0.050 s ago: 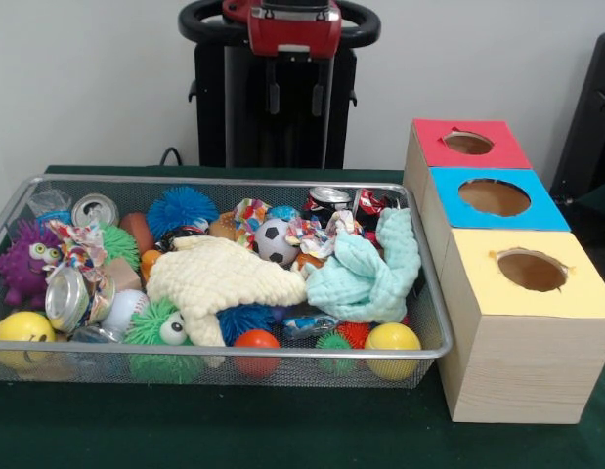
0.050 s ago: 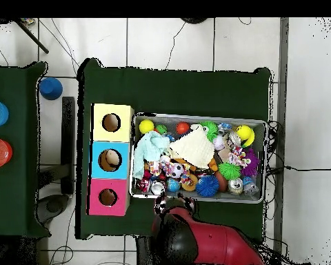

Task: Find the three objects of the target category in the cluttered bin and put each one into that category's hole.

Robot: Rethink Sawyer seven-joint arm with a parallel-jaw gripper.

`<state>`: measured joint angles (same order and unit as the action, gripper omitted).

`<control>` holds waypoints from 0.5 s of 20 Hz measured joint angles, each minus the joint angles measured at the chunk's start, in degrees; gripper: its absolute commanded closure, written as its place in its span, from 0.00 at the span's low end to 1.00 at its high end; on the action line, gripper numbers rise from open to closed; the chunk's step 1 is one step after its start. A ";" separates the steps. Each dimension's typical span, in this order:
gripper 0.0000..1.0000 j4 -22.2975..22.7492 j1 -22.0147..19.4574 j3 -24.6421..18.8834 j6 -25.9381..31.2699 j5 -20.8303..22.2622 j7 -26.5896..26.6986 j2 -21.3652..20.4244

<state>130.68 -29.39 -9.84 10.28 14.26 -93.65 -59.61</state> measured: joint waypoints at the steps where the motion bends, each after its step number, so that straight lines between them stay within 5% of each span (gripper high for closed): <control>1: 0.00 0.00 -0.18 -0.13 -0.35 0.32 0.00 -0.14; 10: 0.00 0.00 -1.69 -1.25 -4.89 2.64 0.00 -1.22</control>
<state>130.68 -31.08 -11.10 5.39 16.90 -93.65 -60.83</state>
